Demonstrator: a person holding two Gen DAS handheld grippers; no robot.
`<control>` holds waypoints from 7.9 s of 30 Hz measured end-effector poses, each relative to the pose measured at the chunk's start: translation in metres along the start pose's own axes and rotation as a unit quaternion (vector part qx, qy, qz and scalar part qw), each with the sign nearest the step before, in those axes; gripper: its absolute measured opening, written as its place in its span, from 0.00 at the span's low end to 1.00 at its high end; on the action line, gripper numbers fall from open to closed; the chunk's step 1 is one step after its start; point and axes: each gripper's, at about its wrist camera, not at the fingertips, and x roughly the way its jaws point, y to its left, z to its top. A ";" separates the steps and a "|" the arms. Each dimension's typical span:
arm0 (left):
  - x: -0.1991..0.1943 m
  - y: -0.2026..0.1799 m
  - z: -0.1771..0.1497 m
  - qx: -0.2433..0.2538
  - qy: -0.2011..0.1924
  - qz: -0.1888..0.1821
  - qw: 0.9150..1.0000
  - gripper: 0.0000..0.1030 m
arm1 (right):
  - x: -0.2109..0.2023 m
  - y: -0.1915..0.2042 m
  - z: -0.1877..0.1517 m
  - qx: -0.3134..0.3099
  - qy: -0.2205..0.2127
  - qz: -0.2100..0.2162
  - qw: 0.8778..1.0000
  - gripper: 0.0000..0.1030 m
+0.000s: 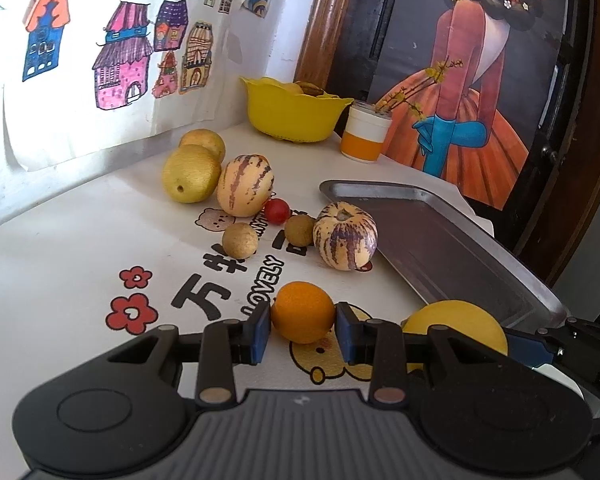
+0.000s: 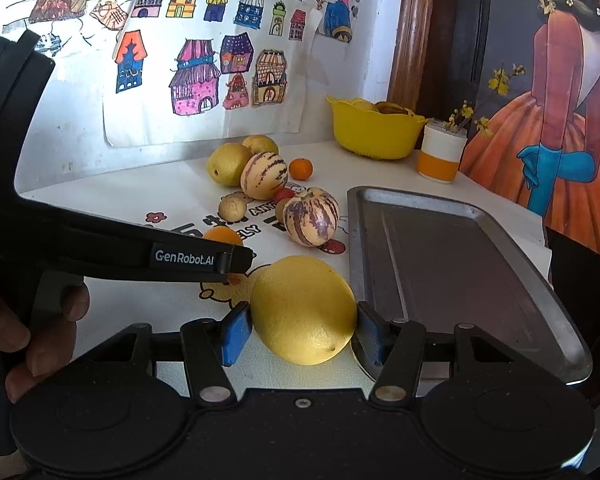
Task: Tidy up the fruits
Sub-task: 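Carry the orange with the left tool while the right tool carries the pomelo, releasing both onto the tray, then move the left tool to a small brown fruit while the right tool reaches a striped pepino, then grasp the small brown fruit with the left tool while the right tool grasps the striped pepino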
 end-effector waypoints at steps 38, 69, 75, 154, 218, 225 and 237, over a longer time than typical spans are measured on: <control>-0.048 -0.028 0.141 0.034 -0.078 -0.022 0.996 0.37 | -0.044 -0.116 0.136 0.030 -0.110 0.034 0.993 0.56; 0.172 -0.074 0.150 0.030 0.103 -0.067 0.992 0.37 | 0.159 -0.204 0.102 0.082 0.030 0.062 0.994 0.56; 0.192 -0.071 0.146 0.002 0.132 -0.028 0.991 0.37 | 0.162 -0.211 0.098 0.079 0.042 0.051 0.995 0.56; -0.066 0.041 0.007 0.041 0.015 0.061 0.997 1.00 | -0.044 -0.023 -0.008 0.008 0.027 0.056 0.998 0.99; 0.045 0.019 0.051 0.124 0.066 0.020 0.990 0.27 | 0.089 -0.069 0.061 0.130 0.020 0.120 0.984 0.50; 0.036 -0.005 0.048 0.123 0.064 -0.003 0.990 0.27 | 0.050 -0.097 0.051 0.166 -0.010 0.088 0.982 0.50; 0.050 -0.064 0.057 0.103 0.056 -0.045 0.992 0.27 | 0.027 -0.152 0.015 0.211 -0.010 0.032 0.977 0.50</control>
